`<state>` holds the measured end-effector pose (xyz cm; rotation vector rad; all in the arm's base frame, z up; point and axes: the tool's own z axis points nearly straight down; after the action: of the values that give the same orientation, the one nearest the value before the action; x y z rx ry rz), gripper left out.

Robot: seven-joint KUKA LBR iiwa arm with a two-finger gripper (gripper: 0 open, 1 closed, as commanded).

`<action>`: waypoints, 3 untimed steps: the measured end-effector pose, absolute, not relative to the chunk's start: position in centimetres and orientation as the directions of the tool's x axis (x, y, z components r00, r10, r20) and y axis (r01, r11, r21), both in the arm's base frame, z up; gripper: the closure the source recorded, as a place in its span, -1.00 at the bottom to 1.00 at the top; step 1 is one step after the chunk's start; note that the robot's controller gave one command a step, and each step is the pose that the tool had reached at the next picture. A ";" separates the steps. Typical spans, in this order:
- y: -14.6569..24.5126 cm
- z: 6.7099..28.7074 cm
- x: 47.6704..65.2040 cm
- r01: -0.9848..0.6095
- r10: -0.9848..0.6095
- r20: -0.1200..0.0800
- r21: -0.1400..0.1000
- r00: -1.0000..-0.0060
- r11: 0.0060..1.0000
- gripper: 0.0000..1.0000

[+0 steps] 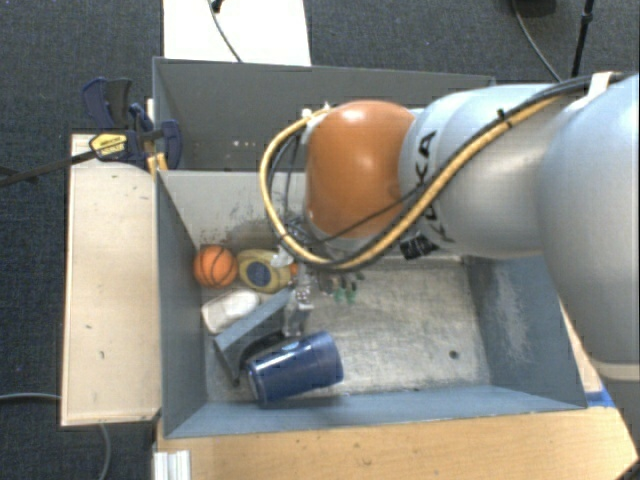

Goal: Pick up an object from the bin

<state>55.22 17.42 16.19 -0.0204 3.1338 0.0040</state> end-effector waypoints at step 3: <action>24.6 8.7 55.4 -0.228 -0.228 -0.014 0.009 -0.974 0.974 1.00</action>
Offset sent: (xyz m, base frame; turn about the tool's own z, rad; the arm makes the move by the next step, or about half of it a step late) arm -0.0001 0.0672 -0.0787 -0.2244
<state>55.44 24.60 8.73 -0.3592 3.1079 0.0169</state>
